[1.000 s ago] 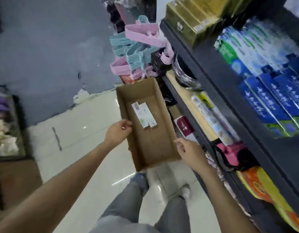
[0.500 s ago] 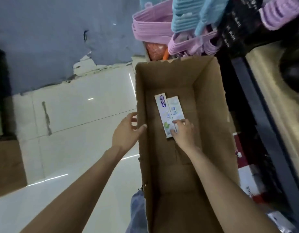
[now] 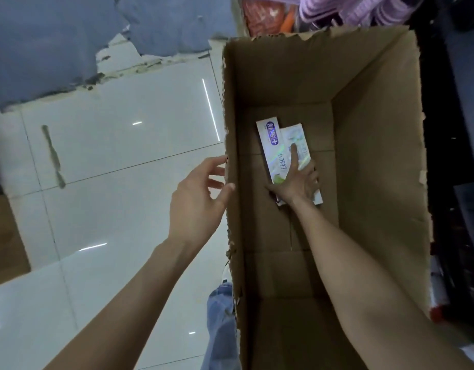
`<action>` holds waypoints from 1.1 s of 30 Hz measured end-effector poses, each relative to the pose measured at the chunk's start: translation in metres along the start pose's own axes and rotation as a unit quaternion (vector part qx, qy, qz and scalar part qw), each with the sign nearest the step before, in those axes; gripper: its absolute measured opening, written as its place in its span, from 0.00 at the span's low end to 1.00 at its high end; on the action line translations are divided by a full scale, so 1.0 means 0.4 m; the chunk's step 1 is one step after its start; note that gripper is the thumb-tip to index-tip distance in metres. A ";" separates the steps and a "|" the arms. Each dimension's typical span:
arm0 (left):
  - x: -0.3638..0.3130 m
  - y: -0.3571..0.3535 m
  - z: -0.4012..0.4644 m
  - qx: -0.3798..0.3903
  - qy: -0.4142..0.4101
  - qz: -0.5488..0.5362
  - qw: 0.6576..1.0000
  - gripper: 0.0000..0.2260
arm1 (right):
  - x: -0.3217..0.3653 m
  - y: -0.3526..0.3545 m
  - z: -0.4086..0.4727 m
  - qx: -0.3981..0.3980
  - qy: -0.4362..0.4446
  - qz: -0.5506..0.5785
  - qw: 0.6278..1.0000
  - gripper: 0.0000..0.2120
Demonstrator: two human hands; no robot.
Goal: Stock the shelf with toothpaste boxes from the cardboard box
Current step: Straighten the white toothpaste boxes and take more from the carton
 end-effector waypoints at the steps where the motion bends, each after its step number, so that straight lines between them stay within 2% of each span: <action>1: 0.001 -0.001 -0.004 -0.020 -0.009 0.035 0.999 0.19 | -0.006 0.006 -0.006 0.007 -0.002 0.013 1.000 0.57; 4: -0.025 0.003 -0.034 -0.101 -0.096 0.084 0.987 0.23 | -0.021 0.041 -0.047 0.064 -0.021 0.110 0.992 0.55; 5: -0.040 -0.005 -0.049 -0.091 -0.136 0.079 0.983 0.23 | -0.025 0.050 -0.065 0.092 -0.030 0.162 0.982 0.53; 7: -0.072 -0.037 -0.083 0.000 -0.156 0.033 0.987 0.24 | -0.033 0.075 -0.108 0.132 -0.046 0.261 0.955 0.52; 8: -0.086 -0.057 -0.096 0.064 -0.120 -0.007 0.991 0.25 | -0.036 0.092 -0.132 0.141 -0.056 0.306 0.940 0.52; 10: -0.113 -0.093 -0.106 0.177 0.014 -0.115 0.977 0.28 | -0.043 0.127 -0.178 0.157 -0.065 0.389 0.906 0.51; 12: -0.139 -0.111 -0.100 0.245 0.132 -0.222 0.934 0.28 | -0.052 0.158 -0.226 0.162 -0.058 0.443 0.880 0.50; 14: -0.159 -0.122 -0.097 0.277 0.168 -0.303 0.896 0.27 | -0.054 0.174 -0.272 0.152 -0.049 0.474 0.866 0.48; 15: -0.166 -0.128 -0.100 0.273 0.162 -0.327 0.890 0.27 | -0.051 0.181 -0.295 0.144 -0.045 0.484 0.862 0.47; 17: -0.176 -0.139 -0.116 0.216 0.130 -0.329 0.910 0.30 | -0.045 0.189 -0.339 0.122 -0.024 0.488 0.864 0.42; 19: -0.186 -0.131 -0.135 0.152 0.098 -0.306 0.935 0.33 | -0.043 0.205 -0.379 0.088 0.005 0.479 0.874 0.30; 21: -0.194 -0.108 -0.147 0.128 0.066 -0.303 0.942 0.31 | -0.054 0.229 -0.409 0.065 0.014 0.510 0.858 0.24; 25: -0.217 -0.024 -0.174 0.172 0.049 -0.349 0.920 0.20 | -0.090 0.316 -0.481 0.080 -0.046 0.609 0.788 0.32; 28: -0.256 0.062 -0.229 0.205 0.088 -0.381 0.898 0.19 | -0.112 0.399 -0.583 0.084 -0.084 0.611 0.783 0.28; 30: -0.298 0.128 -0.281 0.206 0.118 -0.379 0.894 0.19 | -0.122 0.472 -0.672 0.080 -0.096 0.613 0.780 0.27; 33: -0.372 0.236 -0.364 0.210 0.116 -0.348 0.906 0.19 | -0.141 0.606 -0.826 0.090 -0.087 0.679 0.723 0.31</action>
Point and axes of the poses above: each hand's wrist, its own z-axis towards the middle knuckle, its own y-axis out of the back of the hand, x = y × z, the point moved 1 cm from there along z, towards the middle knuckle, and after that the axes turned 3 degrees about z, right-handed, at the moved point
